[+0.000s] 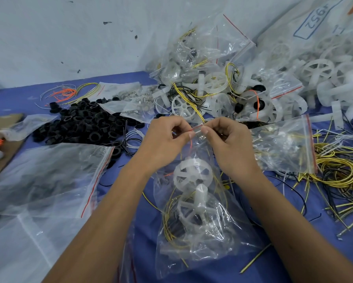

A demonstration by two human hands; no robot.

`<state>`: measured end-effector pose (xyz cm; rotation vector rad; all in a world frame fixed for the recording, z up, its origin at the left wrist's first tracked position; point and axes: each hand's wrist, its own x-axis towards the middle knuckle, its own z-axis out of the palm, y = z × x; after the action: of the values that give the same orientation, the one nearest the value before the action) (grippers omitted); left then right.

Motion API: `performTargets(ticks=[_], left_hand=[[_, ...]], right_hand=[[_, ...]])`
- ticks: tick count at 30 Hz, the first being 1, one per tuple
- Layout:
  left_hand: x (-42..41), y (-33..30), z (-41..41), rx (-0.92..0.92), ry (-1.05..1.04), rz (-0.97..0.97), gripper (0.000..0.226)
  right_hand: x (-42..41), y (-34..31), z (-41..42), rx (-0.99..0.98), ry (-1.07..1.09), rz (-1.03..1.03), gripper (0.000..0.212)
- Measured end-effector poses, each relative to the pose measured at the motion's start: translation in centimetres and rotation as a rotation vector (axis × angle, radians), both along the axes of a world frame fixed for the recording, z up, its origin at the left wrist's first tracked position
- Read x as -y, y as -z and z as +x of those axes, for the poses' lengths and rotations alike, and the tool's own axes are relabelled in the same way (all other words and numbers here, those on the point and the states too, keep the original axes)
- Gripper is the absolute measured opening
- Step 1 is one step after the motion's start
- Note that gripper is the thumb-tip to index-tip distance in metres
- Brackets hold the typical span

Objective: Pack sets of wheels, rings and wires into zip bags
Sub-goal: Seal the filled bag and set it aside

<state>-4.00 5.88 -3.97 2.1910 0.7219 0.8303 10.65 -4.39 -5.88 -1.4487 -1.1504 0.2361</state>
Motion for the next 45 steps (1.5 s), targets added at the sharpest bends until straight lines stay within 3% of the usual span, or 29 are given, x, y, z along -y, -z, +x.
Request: performTargets(ticks=[17, 27, 45], left_hand=[[-0.1, -0.2, -0.3, -0.062, 0.049, 0.122, 0.011], [-0.9, -0.2, -1.1, -0.079, 0.06, 0.01, 0.009], [-0.1, -0.6, -0.9, -0.098, 0.104, 0.066, 0.006]], right_hand=[[-0.3, 0.7, -0.3, -0.002, -0.024, -0.036, 0.011], [-0.5, 1.0, 0.0, -0.002, -0.029, -0.029, 0.011], [-0.4, 0.9, -0.5, -0.028, -0.08, -0.036, 0.008]])
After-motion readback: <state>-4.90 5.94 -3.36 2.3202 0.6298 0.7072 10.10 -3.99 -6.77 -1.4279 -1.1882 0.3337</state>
